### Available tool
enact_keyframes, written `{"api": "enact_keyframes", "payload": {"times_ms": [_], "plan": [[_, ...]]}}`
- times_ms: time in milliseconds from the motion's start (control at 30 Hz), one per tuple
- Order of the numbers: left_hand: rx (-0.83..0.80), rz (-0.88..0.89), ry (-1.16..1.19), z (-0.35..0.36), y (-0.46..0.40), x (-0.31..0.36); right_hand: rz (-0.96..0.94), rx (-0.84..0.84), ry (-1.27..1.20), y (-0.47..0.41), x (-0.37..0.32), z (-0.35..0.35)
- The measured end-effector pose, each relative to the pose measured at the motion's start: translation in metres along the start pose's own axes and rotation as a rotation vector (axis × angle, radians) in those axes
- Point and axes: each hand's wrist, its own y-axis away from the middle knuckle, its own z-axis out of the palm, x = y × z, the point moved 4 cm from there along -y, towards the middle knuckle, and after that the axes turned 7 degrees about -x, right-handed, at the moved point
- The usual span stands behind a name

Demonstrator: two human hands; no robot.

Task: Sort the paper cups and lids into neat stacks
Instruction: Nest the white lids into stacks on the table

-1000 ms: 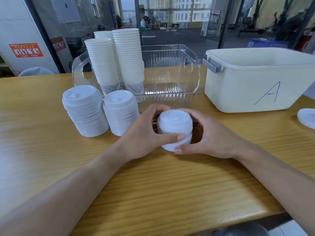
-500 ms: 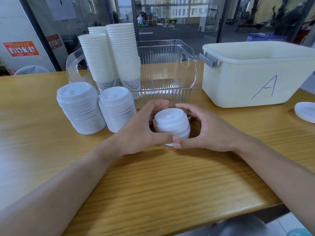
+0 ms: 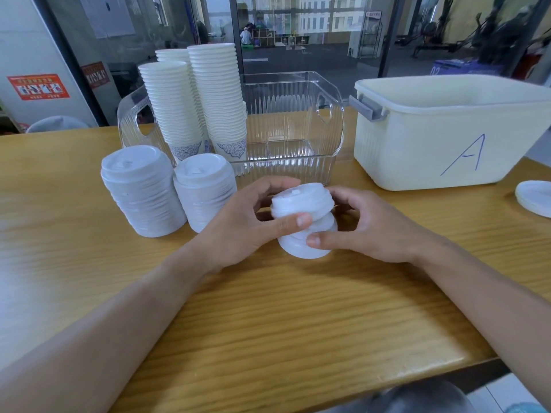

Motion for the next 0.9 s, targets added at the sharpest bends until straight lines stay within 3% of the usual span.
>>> {"api": "enact_keyframes", "payload": {"times_ms": [167, 400, 633, 767, 900], "plan": [[-0.089, -0.053, 0.030, 0.003, 0.000, -0.003, -0.003, 0.000, -0.010, 0.000, 0.000, -0.001], [0.139, -0.010, 0.315, -0.008, -0.003, -0.003, -0.007, 0.024, -0.041, -0.001, 0.003, -0.003], [0.156, -0.029, 0.447, -0.006, -0.003, -0.003, -0.011, 0.019, -0.038, -0.003, 0.007, 0.000], [0.137, -0.025, 0.434, -0.008, -0.003, -0.004, -0.018, 0.011, -0.023, -0.001, 0.008, -0.007], [0.009, 0.016, 0.277, -0.005, -0.003, -0.005, -0.001, -0.016, -0.084, -0.002, 0.011, -0.015]]}}
